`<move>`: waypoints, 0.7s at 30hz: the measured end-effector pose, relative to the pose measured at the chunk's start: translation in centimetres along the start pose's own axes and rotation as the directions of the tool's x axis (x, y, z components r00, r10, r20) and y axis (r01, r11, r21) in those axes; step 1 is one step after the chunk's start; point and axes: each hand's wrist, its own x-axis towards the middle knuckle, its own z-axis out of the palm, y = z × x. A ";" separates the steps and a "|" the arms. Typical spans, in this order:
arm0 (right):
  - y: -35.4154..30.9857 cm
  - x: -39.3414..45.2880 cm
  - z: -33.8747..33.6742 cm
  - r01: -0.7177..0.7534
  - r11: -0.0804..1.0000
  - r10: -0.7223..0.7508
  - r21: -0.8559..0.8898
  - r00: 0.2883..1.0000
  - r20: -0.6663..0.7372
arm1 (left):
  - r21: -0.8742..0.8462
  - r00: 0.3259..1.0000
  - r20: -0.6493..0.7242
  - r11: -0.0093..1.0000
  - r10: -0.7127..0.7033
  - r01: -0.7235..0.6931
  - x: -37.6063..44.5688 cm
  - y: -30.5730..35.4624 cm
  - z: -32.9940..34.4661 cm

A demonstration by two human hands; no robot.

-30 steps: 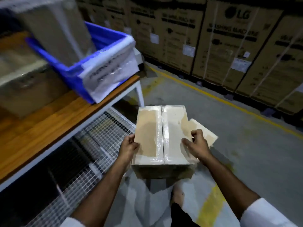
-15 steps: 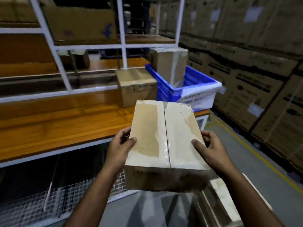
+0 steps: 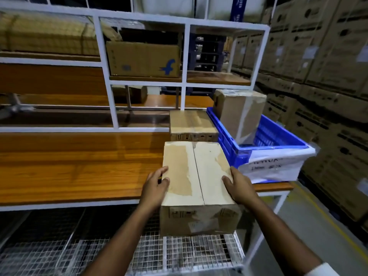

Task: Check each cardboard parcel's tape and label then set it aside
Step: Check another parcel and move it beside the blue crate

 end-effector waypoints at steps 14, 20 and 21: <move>-1.2 11.5 1.9 0.433 0.844 -0.412 -0.317 0.901 0.136 | 0.784 0.978 0.065 0.596 0.200 -0.174 9.8 2.5 2.8; -3.2 15.0 3.1 0.457 0.849 -0.403 -0.267 0.885 0.232 | 0.769 0.951 0.197 0.564 0.238 -0.301 14.3 3.6 5.6; -3.6 15.8 3.6 0.459 0.844 -0.400 -0.278 0.883 0.244 | 0.781 0.947 0.224 0.540 0.228 -0.315 15.2 3.7 6.2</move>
